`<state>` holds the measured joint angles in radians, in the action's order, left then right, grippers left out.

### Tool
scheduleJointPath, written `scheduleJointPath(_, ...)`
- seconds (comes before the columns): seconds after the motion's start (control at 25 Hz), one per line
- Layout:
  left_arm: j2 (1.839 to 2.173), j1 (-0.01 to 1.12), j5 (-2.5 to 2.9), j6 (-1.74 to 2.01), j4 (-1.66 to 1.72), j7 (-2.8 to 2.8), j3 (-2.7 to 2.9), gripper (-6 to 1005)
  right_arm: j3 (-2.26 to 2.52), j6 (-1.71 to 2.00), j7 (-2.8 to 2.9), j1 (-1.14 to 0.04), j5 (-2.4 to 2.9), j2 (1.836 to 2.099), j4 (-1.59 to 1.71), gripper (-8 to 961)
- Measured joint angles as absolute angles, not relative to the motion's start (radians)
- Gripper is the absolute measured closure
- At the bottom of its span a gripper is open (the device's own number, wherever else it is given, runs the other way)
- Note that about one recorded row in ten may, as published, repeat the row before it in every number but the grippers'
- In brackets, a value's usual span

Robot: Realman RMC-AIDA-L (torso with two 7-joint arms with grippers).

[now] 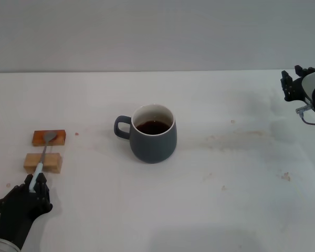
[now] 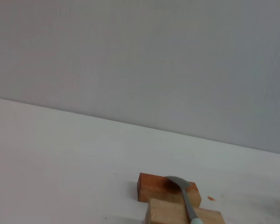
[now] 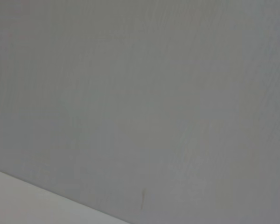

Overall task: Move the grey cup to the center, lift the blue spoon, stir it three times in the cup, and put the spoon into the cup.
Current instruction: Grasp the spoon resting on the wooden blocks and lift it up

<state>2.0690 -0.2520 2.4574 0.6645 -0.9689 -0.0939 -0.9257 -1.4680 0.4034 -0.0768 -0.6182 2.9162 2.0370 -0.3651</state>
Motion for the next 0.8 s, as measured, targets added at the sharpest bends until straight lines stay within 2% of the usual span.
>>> scheduleJointPath(0.44,2.068,-0.246,2.443,0.666,-0.969,-0.095,-0.922,820,-1.468,0.403,-0.077,-0.619,2.916,2.037,-0.365,660)
scheduleJointPath(0.8,2.054,-0.251,2.452,0.627,-1.127,-0.179,-0.977,833,-1.468,0.403,-0.077,-0.62,2.916,2.037,-0.365,660)
